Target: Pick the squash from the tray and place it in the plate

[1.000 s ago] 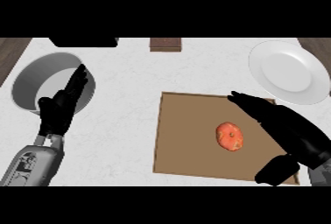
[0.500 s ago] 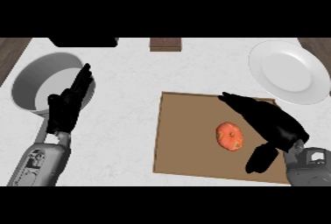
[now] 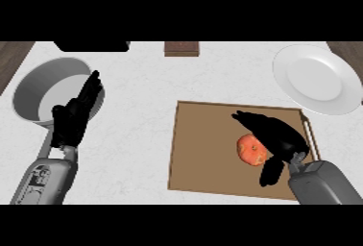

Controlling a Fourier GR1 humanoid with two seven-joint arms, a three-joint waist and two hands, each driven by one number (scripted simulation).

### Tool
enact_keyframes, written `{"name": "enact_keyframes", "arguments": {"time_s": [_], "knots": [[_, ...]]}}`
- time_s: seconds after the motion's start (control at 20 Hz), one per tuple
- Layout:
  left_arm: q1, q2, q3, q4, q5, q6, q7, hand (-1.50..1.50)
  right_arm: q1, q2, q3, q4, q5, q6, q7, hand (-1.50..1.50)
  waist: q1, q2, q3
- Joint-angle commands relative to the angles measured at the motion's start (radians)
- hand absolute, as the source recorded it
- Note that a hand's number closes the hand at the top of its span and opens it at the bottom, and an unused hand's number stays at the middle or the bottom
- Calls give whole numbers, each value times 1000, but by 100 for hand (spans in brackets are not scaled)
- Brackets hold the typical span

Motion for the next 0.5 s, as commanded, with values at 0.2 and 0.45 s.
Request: {"name": "enact_keyframes", "arguments": {"time_s": [0.2,0.45], "knots": [[67,-26,28,3,-29,-27,-67,0,65,36,-8,84,120,-48,-98,-150,-1,-1,0],[-53,-21,73,48,-35,-52,7,0,-5,64,-59,172,165,-20,-132,-150,-3,0,0]]}}
